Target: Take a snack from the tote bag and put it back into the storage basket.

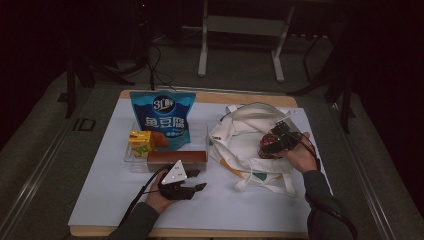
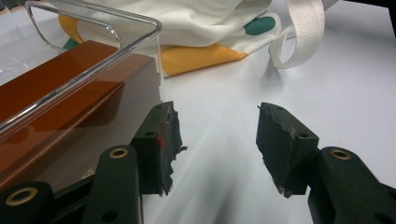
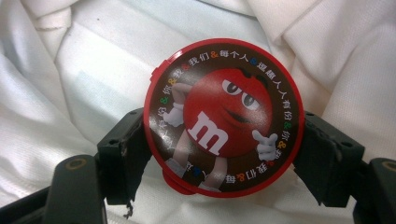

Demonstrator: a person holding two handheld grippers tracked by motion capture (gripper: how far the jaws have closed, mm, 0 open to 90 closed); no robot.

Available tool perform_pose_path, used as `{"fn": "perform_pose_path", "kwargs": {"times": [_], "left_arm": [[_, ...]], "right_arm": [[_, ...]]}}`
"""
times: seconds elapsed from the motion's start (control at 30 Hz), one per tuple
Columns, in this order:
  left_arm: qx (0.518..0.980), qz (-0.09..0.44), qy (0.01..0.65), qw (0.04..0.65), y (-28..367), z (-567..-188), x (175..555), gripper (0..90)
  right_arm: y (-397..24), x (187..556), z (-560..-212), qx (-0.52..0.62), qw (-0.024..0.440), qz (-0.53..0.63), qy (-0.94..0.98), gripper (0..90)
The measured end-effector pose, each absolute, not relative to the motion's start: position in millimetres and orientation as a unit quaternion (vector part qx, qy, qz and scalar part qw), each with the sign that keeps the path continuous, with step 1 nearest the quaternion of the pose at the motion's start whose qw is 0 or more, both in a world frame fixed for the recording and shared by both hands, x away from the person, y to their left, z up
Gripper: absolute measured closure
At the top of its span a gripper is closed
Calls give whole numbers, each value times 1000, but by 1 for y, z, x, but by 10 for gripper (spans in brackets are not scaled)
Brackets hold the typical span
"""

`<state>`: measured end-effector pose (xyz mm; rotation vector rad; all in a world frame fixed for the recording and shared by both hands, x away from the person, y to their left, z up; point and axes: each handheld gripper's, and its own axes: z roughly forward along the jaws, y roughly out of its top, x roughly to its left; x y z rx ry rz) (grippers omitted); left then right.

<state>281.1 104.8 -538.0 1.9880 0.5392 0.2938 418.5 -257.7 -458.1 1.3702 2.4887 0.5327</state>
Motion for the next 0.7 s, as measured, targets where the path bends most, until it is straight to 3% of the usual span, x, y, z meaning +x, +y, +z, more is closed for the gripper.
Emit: {"fn": "perform_pose_path", "kwargs": {"times": [0.7], "left_arm": [[825, 122, 223, 505, 105, -538, 281, 473]], "right_arm": [[-245, 413, -442, 447, 136, 184, 865, 258]]}}
